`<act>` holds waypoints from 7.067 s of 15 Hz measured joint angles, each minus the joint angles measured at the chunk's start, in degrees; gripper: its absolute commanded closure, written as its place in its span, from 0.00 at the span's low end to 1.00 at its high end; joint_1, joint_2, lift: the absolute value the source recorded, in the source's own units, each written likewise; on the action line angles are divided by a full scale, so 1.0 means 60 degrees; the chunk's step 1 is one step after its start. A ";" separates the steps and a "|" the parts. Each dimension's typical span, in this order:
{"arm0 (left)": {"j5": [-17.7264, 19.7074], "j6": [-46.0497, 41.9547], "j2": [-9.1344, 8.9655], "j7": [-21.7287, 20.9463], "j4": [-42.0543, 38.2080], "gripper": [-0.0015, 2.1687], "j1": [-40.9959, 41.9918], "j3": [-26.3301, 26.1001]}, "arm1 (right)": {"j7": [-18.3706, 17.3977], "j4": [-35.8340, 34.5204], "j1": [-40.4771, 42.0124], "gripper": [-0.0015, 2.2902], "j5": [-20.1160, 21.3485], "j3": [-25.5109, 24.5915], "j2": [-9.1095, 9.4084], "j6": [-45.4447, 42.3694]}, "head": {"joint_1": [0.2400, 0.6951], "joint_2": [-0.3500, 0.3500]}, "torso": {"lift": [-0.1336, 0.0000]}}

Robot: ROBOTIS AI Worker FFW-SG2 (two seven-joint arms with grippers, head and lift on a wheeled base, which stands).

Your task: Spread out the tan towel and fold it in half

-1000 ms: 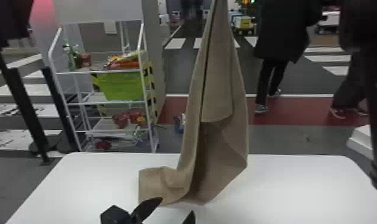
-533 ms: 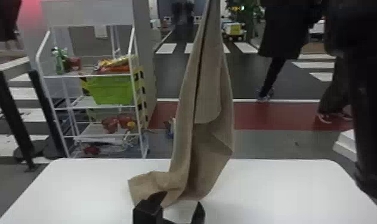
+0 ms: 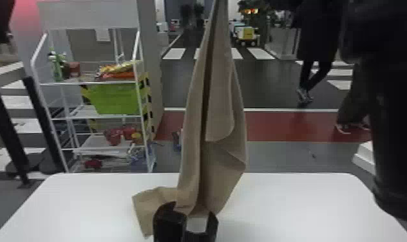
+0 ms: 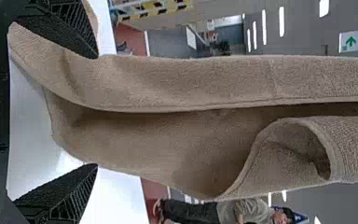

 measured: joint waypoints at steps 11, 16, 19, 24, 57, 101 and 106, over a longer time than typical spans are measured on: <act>0.0181 0.0175 0.0000 0.1915 0.1090 0.03 -0.1227 -0.1178 | -0.0052 -0.0234 0.0384 0.66 0.0246 0.0441 0.0000 0.0164 | 0.30 0.54 | 0.00; 0.0205 0.0172 0.0000 0.2547 0.2006 0.07 -0.2030 -0.1265 | -0.0047 -0.0642 0.0622 0.66 0.0215 0.0603 0.0000 0.0425 | 0.30 0.57 | 0.00; 0.0201 0.0173 0.0000 0.2567 0.2221 0.41 -0.2173 -0.1206 | -0.0053 -0.0813 0.0714 0.66 0.0203 0.0694 0.0000 0.0499 | 0.31 0.58 | 0.00; 0.0025 0.0541 0.0000 0.1515 0.1504 0.63 -0.1449 -0.0580 | -0.0172 -0.0867 0.0574 0.66 0.0320 0.0398 0.0000 0.0561 | 0.32 0.58 | 0.00; -0.2913 0.1952 0.0721 -0.7066 -0.5444 0.63 0.1039 0.6130 | 0.1426 -0.1621 0.6555 0.66 -0.1892 -0.3974 -0.2076 -0.3895 | 0.48 0.70 | 0.00; -0.2872 -0.0472 0.0780 -1.0873 -0.4321 0.01 0.2490 0.6799 | 0.2633 -0.1738 1.1206 0.01 -0.4326 -0.8960 -0.3131 -0.0545 | 1.00 0.22 | 0.00; -0.1077 0.0417 0.0677 -0.9576 -0.3058 0.01 0.1514 0.7319 | 0.0528 -0.2437 1.0302 0.01 -0.4264 -0.8101 -0.2618 0.2398 | 1.00 0.33 | 0.00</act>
